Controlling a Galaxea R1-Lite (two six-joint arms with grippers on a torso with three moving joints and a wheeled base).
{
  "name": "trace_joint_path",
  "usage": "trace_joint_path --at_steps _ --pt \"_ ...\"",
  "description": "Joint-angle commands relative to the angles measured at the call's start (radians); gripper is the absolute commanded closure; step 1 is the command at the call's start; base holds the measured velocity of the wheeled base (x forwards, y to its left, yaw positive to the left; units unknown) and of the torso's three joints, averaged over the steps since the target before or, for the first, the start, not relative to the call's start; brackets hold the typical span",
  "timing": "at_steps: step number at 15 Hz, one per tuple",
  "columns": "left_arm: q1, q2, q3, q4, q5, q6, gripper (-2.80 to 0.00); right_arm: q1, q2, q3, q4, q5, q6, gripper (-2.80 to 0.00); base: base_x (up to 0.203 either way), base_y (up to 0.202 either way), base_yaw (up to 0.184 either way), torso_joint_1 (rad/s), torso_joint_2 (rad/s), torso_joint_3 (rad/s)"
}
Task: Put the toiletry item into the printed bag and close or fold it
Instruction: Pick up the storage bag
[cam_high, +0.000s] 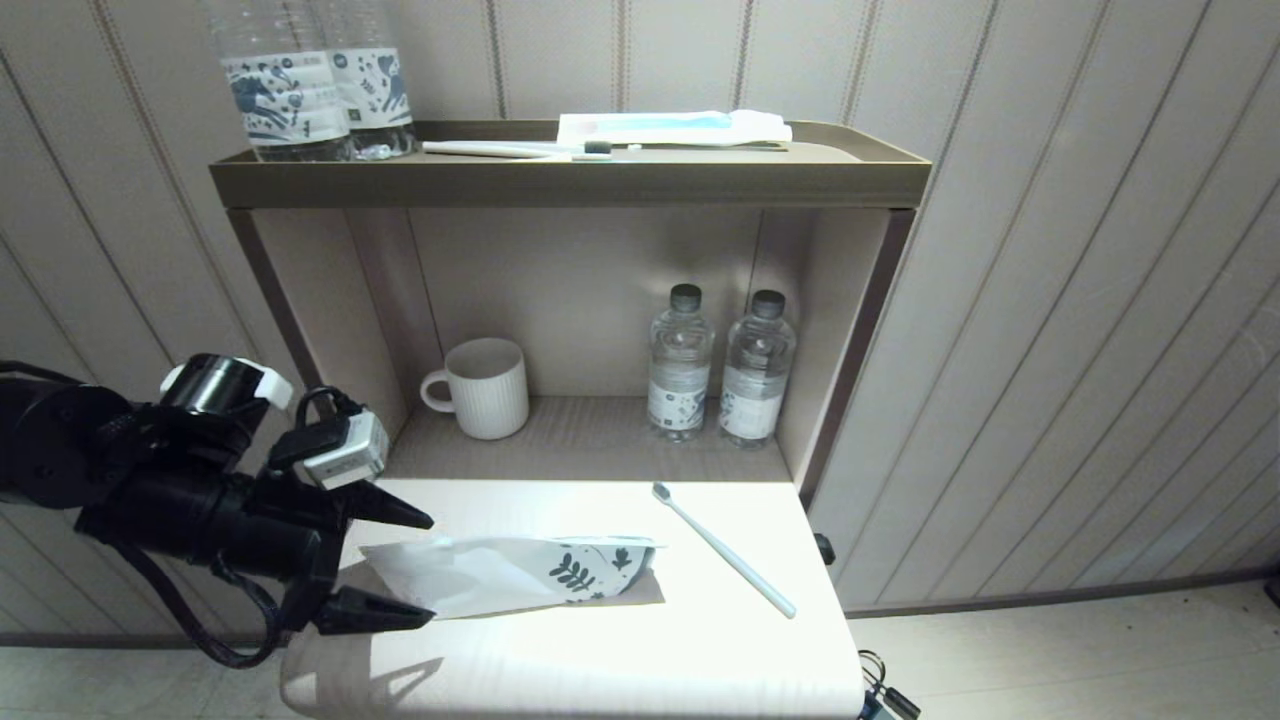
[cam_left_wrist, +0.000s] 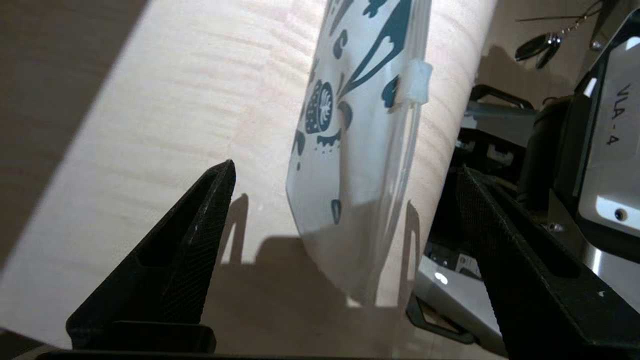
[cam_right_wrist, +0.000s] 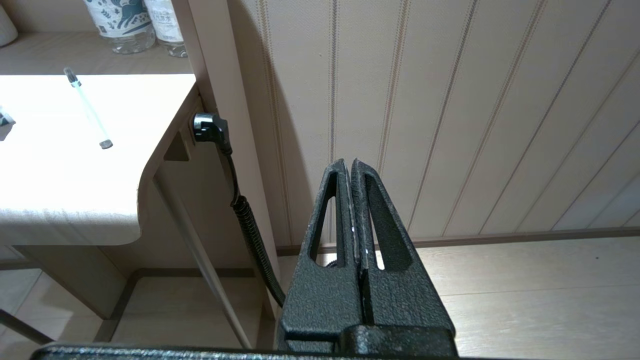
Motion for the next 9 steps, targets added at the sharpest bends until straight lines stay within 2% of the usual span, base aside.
trace_joint_path --at_steps 1,9 --pt "0.018 0.01 0.003 0.0 -0.019 0.007 -2.8 0.0 0.0 0.0 -0.001 0.0 0.0 0.0 0.0 0.0 0.0 0.0 0.0 0.0" --pt "0.017 0.049 0.004 -0.034 -0.031 0.017 -2.8 0.0 0.0 0.0 -0.001 0.0 0.0 0.0 0.0 0.0 0.0 0.0 0.0 0.0"
